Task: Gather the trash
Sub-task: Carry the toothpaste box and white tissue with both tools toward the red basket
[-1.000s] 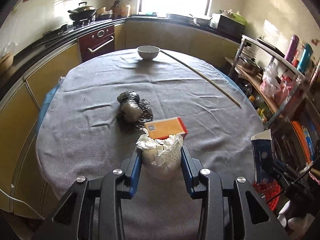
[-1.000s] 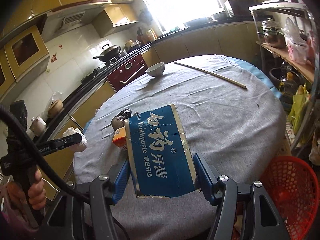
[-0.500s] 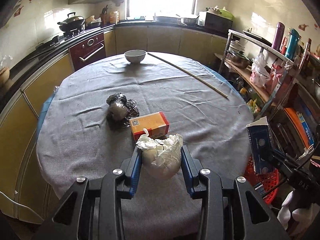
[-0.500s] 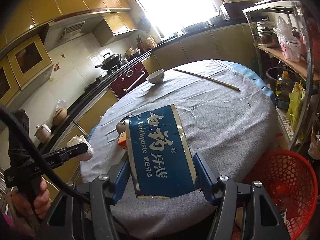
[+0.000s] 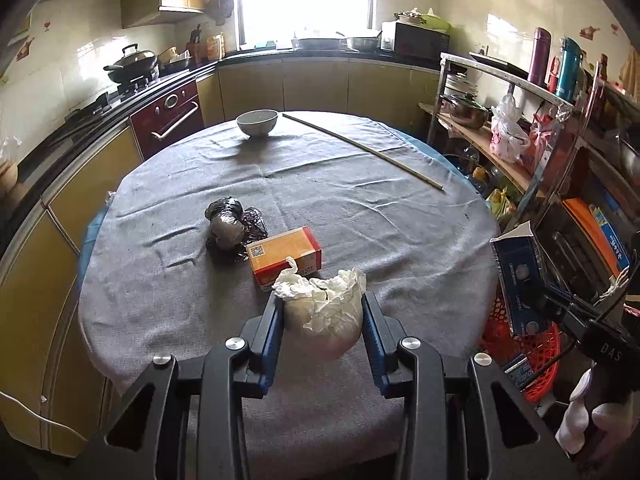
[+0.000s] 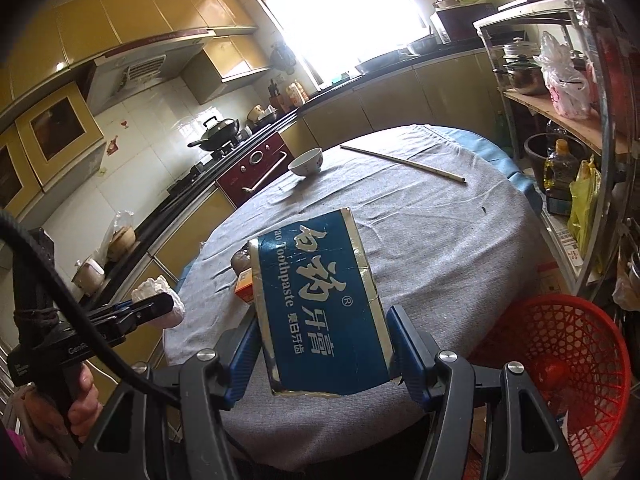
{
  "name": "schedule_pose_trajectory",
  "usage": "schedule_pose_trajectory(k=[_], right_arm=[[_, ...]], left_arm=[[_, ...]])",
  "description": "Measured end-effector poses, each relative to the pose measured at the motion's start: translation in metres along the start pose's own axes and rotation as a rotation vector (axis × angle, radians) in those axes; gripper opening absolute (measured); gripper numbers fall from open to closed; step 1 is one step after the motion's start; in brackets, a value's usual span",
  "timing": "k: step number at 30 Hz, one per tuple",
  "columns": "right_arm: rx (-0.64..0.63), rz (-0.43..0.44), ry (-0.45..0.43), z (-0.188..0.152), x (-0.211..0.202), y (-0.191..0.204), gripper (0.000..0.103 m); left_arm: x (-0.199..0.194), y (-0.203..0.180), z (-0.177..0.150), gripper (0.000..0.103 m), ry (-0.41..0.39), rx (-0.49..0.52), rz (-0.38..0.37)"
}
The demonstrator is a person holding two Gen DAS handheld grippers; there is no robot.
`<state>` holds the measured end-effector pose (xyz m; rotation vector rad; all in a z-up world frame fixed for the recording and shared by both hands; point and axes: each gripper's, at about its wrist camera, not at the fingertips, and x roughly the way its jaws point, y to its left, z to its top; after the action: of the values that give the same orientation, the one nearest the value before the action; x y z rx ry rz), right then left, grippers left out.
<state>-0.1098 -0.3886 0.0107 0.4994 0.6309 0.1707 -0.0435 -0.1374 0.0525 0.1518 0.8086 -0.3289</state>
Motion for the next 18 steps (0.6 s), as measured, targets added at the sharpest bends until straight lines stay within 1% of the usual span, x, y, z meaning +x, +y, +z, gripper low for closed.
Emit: schedule_pose_trajectory(k=[18], right_arm=[[0.062,-0.011,-0.026,-0.008,-0.023,-0.028,0.065]], left_arm=[[0.001,-0.029,0.001,0.039,0.009,0.072,-0.004]])
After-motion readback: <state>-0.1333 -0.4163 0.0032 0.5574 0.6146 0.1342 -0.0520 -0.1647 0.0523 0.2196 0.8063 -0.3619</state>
